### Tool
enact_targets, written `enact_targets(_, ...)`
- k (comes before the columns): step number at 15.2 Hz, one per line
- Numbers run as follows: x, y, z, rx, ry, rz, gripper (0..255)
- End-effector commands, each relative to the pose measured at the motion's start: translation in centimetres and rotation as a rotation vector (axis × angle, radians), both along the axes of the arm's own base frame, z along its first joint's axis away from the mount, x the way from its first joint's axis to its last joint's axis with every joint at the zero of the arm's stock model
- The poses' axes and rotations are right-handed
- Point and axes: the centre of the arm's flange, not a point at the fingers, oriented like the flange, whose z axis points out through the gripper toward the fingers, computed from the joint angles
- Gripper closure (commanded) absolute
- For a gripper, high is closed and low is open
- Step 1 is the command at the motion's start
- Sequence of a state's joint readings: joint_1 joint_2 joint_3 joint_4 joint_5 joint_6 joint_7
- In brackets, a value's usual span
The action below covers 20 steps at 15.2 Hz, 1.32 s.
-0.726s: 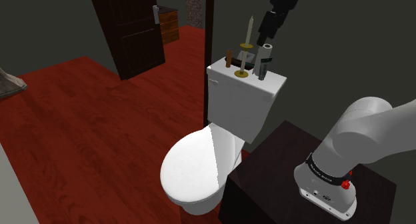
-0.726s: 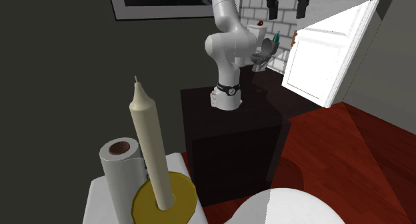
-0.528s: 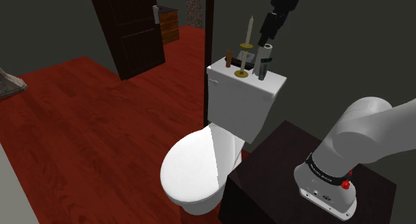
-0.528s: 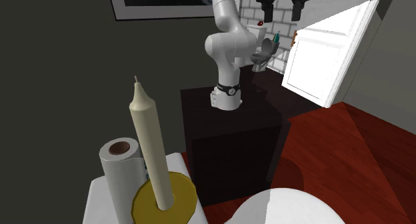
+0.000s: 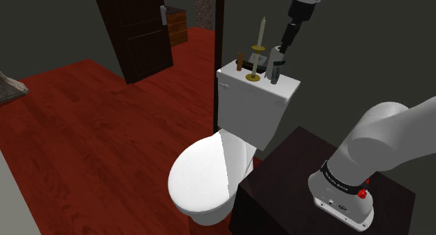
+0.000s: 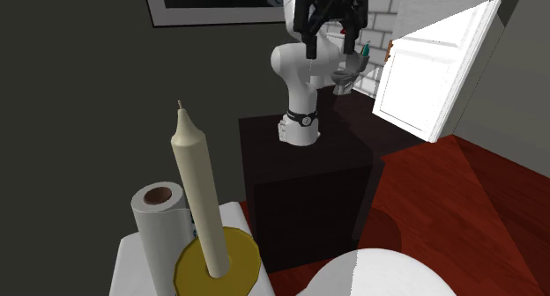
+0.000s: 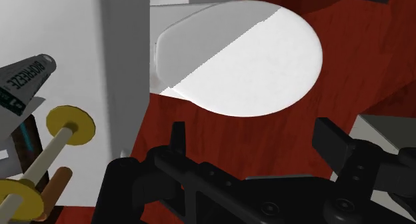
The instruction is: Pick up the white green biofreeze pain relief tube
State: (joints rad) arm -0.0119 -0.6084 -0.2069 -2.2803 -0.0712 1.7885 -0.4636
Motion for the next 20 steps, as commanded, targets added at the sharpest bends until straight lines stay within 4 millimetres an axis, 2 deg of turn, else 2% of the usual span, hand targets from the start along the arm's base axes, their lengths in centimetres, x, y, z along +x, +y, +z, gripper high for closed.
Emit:
enact_targets(1,0.9,-2.2,-1.0,-0.005,0.015,0.028,0)
enact_targets(10,5.2,-12.4,-5.9,-0.024,0.08,0.142,0)
enact_targets(20,10.9,-23.1,-11.4,-0.045,0.153,0.268,0)
